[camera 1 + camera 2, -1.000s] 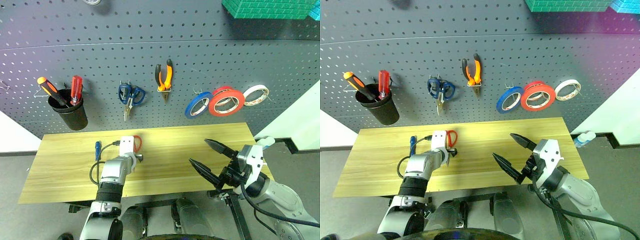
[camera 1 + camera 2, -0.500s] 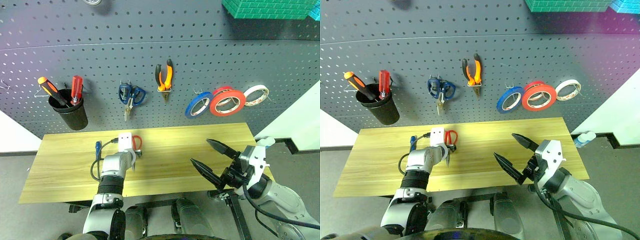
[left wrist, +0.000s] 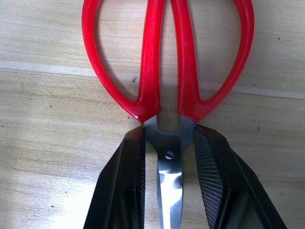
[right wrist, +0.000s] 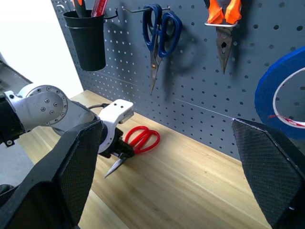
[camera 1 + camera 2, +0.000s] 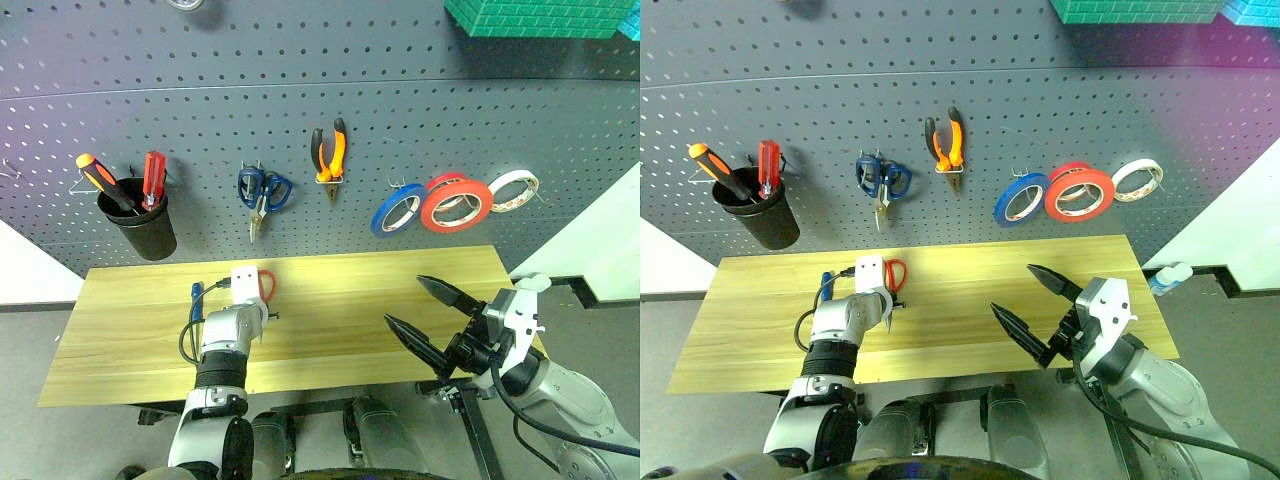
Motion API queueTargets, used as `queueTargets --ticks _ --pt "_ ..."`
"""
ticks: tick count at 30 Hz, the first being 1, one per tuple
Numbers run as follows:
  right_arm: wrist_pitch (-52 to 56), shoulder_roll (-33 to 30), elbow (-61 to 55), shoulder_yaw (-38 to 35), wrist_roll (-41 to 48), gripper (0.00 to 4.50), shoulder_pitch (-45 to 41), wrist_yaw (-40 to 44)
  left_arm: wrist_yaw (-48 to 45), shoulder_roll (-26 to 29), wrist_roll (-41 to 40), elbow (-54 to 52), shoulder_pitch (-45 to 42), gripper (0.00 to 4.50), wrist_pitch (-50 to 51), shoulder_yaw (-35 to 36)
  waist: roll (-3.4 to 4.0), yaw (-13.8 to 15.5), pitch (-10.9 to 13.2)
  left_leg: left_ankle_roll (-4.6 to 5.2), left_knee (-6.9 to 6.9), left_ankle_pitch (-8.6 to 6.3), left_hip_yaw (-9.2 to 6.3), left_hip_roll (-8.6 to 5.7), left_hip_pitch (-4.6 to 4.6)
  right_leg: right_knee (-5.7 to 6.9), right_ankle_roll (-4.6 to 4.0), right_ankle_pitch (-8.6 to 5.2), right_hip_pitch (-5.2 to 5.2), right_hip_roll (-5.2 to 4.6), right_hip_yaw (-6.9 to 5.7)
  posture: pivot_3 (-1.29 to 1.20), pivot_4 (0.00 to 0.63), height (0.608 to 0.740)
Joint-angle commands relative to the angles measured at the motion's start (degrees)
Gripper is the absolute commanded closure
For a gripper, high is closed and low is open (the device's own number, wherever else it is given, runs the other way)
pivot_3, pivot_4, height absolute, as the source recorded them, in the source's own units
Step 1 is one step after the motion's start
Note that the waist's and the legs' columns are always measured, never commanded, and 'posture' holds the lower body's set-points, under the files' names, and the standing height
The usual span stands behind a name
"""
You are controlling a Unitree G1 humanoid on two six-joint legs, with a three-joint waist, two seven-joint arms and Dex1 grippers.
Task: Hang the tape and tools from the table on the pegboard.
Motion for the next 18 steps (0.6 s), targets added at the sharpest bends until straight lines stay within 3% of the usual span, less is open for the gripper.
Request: queueTargets --ticks 1,18 --pt "0.5 -0.5 -3.4 0.4 1.4 0.00 0.7 0.6 -0.7 -0.6 -1.0 0.9 1.6 3.40 1.4 0.1 0.03 0.0 0.0 0.00 0.00 0.00 0.00 0.00 0.00 -0.01 0.00 0.00 0.00 0.00 0.00 -0.26 0.176 0.734" --pt "-1.4 -0.6 -3.6 7.0 -4.5 0.00 2.9 1.9 -5.5 1.6 0.0 -4.3 2.8 3.40 -0.3 -4.2 0.06 0.0 0.1 -0.02 -0.01 -0.01 -0.01 0.00 -0.09 -0.14 0.09 0.00 -0.02 -0.02 -0.02 -0.25 0.165 0.734"
